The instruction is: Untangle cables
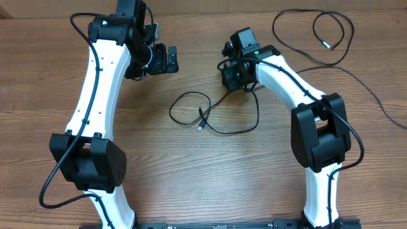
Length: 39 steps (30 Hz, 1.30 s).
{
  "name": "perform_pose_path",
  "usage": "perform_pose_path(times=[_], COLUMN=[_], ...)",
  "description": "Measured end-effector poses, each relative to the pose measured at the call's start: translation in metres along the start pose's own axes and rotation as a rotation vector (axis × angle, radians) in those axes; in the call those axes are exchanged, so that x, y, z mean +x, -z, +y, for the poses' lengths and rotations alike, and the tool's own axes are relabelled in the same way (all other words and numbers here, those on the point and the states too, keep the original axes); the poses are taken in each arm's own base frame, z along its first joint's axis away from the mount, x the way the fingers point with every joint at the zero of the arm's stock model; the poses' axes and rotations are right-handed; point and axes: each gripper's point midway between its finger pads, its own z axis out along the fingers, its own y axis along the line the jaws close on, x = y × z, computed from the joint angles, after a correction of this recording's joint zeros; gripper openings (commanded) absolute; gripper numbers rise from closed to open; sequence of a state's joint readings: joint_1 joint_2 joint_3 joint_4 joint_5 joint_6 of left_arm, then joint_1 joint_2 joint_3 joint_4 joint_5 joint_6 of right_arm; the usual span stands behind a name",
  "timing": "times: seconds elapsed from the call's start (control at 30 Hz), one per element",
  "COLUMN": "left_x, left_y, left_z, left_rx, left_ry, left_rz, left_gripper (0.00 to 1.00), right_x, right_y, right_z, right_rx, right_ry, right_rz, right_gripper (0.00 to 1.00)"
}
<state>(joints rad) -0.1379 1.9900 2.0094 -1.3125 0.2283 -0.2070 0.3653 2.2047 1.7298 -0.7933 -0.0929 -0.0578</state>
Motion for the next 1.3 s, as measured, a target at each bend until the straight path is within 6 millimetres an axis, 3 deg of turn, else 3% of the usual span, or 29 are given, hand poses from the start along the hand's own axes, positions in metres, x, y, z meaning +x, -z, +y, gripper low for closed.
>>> perform_pose_path(times=[0.33,0.43,0.57,0.7,1.03,1.2,1.3], left_x=[0.0,0.0,0.0,0.0,0.0,0.0,0.0], left_y=[0.0,0.0,0.0,0.0,0.0,0.0,0.0], left_z=[0.0,0.0,0.0,0.0,0.0,0.0,0.0], left_rx=[0.0,0.0,0.0,0.0,0.0,0.0,0.0], left_ry=[0.0,0.0,0.0,0.0,0.0,0.0,0.0], left_rz=[0.0,0.0,0.0,0.0,0.0,0.0,0.0], left_gripper=[1.0,1.0,1.0,1.0,1.0,1.0,1.0], right_x=[0.011,0.007,0.004,0.0,-0.011,-0.028,-0.038], right_y=[-0.026,-0.026,-0.026,-0.026,-0.02,-0.002,0.023], right_z=[-0.003,-0.004,-0.006,-0.007,-0.006,-0.009,-0.017], right_rx=[0.001,0.006,0.017,0.022,0.022,0.03,0.055], right_ry=[0.002,0.003,0.001,-0.014,-0.098,-0.182,-0.267], right_rz=[0.044,0.026,0.013,-0.002,-0.027,-0.059,-0.081], right_gripper=[0.46,0.33,0.27,0.04,0.04,0.04,0.04])
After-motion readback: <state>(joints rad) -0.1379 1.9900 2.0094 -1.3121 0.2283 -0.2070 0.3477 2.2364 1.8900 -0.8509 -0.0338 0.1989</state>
